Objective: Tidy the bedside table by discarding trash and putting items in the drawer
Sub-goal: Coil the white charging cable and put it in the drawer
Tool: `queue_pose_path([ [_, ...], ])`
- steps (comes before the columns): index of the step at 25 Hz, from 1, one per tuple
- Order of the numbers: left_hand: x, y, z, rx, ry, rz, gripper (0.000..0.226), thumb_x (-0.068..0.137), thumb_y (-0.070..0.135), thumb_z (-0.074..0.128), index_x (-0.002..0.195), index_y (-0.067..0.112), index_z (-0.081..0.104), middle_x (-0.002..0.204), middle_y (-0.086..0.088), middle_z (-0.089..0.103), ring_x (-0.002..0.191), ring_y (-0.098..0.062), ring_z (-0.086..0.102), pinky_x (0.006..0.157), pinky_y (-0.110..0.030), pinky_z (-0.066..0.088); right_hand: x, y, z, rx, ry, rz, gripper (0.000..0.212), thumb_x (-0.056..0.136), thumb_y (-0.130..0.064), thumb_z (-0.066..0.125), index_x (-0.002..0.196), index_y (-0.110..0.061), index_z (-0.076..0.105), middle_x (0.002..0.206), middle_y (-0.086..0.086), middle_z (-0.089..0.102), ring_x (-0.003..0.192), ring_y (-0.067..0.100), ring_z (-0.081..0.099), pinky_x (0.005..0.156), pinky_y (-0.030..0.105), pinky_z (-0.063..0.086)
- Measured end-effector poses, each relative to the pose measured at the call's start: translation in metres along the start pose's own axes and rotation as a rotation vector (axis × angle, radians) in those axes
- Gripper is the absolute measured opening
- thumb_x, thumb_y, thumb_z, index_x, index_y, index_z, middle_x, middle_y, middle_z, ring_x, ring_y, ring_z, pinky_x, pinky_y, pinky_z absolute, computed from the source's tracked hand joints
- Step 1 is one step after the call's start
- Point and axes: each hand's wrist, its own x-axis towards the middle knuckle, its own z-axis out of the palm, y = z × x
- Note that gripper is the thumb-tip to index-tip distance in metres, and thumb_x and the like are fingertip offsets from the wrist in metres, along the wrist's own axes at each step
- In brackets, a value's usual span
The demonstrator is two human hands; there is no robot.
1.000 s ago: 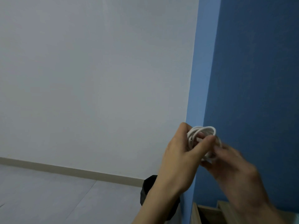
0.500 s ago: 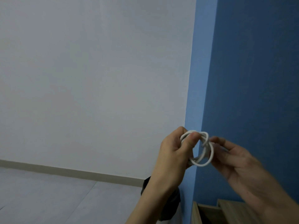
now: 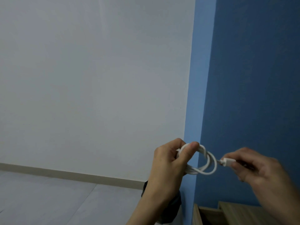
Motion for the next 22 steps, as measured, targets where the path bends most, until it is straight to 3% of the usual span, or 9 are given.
queue_pose_path([
  [1, -0.001, 0.000, 0.000, 0.001, -0.007, 0.009, 0.039, 0.085, 0.031, 0.061, 0.066, -0.002, 0.054, 0.056, -0.010, 0.035, 0.049, -0.012, 0.034, 0.042, -0.015, 0.032, -0.001, -0.002, -0.001, 0.024, -0.056, 0.011, 0.022, 0.068, -0.055, 0.066, 0.074, -0.034, 0.070, 0.073, -0.005, 0.063, 0.063, 0.008, 0.056, 0.060, 0.019, 0.045],
  [2, -0.001, 0.001, 0.001, -0.003, -0.016, 0.017, 0.038, 0.086, 0.030, 0.061, 0.067, -0.003, 0.053, 0.056, -0.009, 0.035, 0.047, -0.010, 0.032, 0.042, -0.013, 0.031, -0.001, -0.002, -0.002, 0.093, -0.176, 0.041, 0.022, 0.067, -0.047, 0.072, 0.075, -0.027, 0.072, 0.074, -0.004, 0.063, 0.067, 0.006, 0.058, 0.064, 0.020, 0.048],
  [5, 0.002, 0.002, 0.003, 0.015, -0.092, 0.058, 0.034, 0.088, 0.027, 0.059, 0.069, 0.000, 0.053, 0.056, -0.007, 0.039, 0.047, -0.007, 0.036, 0.043, -0.014, 0.032, 0.004, -0.005, -0.006, 0.466, -0.488, 0.258, 0.068, 0.041, -0.061, 0.080, 0.082, -0.007, 0.071, 0.080, 0.007, 0.067, 0.074, 0.017, 0.063, 0.067, 0.025, 0.055],
  [7, 0.004, 0.003, 0.005, 0.041, -0.156, 0.081, 0.032, 0.090, 0.025, 0.059, 0.068, 0.002, 0.052, 0.056, -0.003, 0.043, 0.051, -0.009, 0.040, 0.046, -0.018, 0.035, 0.010, -0.014, -0.006, 0.467, -0.543, 0.194, 0.068, 0.045, -0.069, 0.073, 0.085, -0.015, 0.071, 0.074, 0.004, 0.067, 0.068, 0.019, 0.062, 0.061, 0.024, 0.054],
  [11, 0.003, 0.005, 0.009, -0.013, -0.218, 0.030, 0.023, 0.090, 0.029, 0.057, 0.072, 0.016, 0.054, 0.054, 0.006, 0.049, 0.052, -0.011, 0.044, 0.048, -0.019, 0.037, 0.018, -0.027, 0.003, 0.144, -0.388, -0.032, 0.063, 0.057, -0.082, 0.052, 0.076, -0.026, 0.071, 0.063, 0.004, 0.064, 0.053, 0.007, 0.053, 0.050, 0.020, 0.045],
  [15, 0.005, -0.001, -0.016, -0.074, -0.238, -0.077, 0.017, 0.098, 0.025, 0.043, 0.087, 0.013, 0.045, 0.052, -0.001, 0.055, 0.046, -0.015, 0.044, 0.045, -0.023, 0.038, 0.017, -0.018, 0.000, 0.087, -0.012, -0.015, 0.066, 0.052, -0.088, 0.045, 0.071, -0.031, 0.072, 0.057, 0.023, 0.060, 0.039, 0.009, 0.040, 0.046, 0.038, 0.039],
  [16, 0.005, -0.002, -0.024, -0.116, -0.241, -0.088, 0.018, 0.099, 0.022, 0.041, 0.087, 0.010, 0.048, 0.055, -0.004, 0.059, 0.046, -0.017, 0.048, 0.046, -0.023, 0.043, 0.015, -0.015, -0.001, 0.087, 0.054, 0.000, 0.067, 0.051, -0.089, 0.044, 0.072, -0.032, 0.072, 0.052, 0.019, 0.059, 0.036, 0.008, 0.038, 0.045, 0.036, 0.038],
  [18, 0.004, -0.005, -0.033, -0.301, -0.312, -0.134, 0.028, 0.098, 0.021, 0.038, 0.084, 0.005, 0.055, 0.062, -0.013, 0.063, 0.049, -0.021, 0.054, 0.051, -0.026, 0.050, 0.010, -0.015, 0.004, 0.092, 0.120, 0.002, 0.066, 0.053, -0.088, 0.042, 0.073, -0.032, 0.071, 0.043, 0.008, 0.054, 0.032, 0.005, 0.034, 0.035, 0.019, 0.029],
  [22, 0.000, -0.010, -0.030, -0.680, -0.586, -0.134, 0.040, 0.095, 0.025, 0.034, 0.102, -0.001, 0.064, 0.079, -0.014, 0.067, 0.071, -0.022, 0.064, 0.068, -0.028, 0.053, 0.003, -0.020, 0.022, 0.115, 0.140, -0.012, 0.039, 0.071, -0.060, 0.057, 0.067, -0.023, 0.069, 0.042, 0.003, 0.050, 0.031, 0.003, 0.036, 0.036, 0.005, 0.026],
])
